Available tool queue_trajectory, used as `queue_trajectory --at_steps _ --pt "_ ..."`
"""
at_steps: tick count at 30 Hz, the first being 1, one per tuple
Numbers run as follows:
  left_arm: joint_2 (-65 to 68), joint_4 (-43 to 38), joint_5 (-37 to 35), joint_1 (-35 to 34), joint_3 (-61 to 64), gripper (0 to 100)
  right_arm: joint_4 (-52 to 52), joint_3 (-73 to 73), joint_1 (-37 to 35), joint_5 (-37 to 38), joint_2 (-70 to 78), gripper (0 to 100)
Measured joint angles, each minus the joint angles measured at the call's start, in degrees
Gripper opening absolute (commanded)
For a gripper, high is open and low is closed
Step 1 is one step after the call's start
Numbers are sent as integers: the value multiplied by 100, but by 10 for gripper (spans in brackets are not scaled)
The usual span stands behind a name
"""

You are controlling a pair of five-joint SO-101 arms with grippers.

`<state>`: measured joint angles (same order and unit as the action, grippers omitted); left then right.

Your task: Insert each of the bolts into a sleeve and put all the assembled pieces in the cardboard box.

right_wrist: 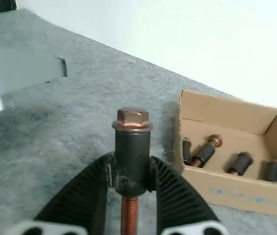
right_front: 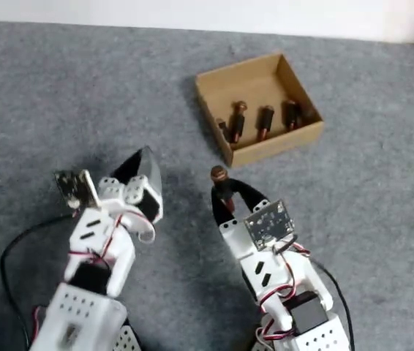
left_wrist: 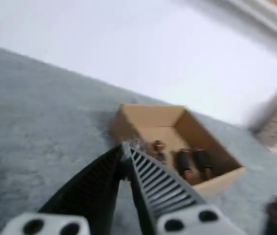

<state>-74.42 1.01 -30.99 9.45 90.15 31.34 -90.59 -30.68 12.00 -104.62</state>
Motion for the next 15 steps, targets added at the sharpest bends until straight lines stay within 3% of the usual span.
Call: queue_trajectory --at_steps 7,15 --pt "2998 -387 -457 -835 -1336 7 0 1090 501 404 1125 4" --pt "4396 -387 -976 -1275 -1978 7 -9 4404 1415 440 5327 5"
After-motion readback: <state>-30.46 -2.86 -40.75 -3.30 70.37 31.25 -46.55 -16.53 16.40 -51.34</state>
